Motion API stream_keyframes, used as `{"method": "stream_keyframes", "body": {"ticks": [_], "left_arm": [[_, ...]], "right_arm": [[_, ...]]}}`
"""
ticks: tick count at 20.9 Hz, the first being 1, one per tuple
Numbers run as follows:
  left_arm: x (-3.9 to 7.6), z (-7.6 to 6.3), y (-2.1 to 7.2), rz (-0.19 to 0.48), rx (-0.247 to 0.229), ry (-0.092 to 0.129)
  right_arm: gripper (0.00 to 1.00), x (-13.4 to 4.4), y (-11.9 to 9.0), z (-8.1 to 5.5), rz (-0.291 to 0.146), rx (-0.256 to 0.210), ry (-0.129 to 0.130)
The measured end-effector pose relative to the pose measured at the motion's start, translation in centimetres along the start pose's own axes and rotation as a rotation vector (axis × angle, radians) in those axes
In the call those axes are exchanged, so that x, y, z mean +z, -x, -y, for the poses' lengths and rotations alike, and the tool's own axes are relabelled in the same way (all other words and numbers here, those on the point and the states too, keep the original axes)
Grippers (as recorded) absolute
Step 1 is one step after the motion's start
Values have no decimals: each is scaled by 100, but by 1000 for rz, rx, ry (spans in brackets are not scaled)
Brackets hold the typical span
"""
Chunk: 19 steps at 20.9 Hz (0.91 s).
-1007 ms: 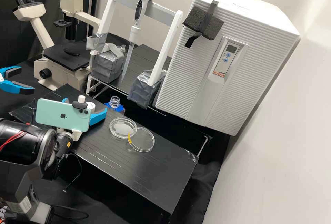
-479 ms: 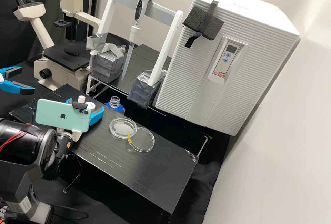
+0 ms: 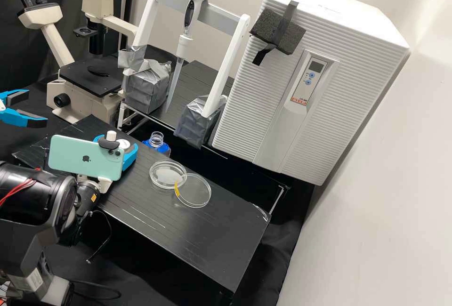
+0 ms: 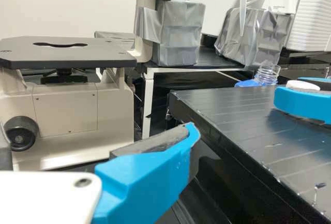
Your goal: Close the bottle
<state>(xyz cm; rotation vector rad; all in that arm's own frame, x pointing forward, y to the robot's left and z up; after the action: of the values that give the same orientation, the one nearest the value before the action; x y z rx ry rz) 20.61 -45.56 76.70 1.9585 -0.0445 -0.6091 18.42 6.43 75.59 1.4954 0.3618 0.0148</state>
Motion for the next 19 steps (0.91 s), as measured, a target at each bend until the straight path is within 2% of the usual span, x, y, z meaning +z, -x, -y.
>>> {"method": "stream_keyframes", "body": {"ticks": [15, 17, 19], "left_arm": [[-5, 0, 3, -6, 3, 3], [-3, 3, 4, -12, 5, -6], [-2, 9, 8, -13, 3, -5]], "right_arm": [[0, -6, 3, -7, -3, 4, 0], [0, -6, 3, -7, -3, 4, 0], [0, -6, 3, -7, -3, 4, 0]]}}
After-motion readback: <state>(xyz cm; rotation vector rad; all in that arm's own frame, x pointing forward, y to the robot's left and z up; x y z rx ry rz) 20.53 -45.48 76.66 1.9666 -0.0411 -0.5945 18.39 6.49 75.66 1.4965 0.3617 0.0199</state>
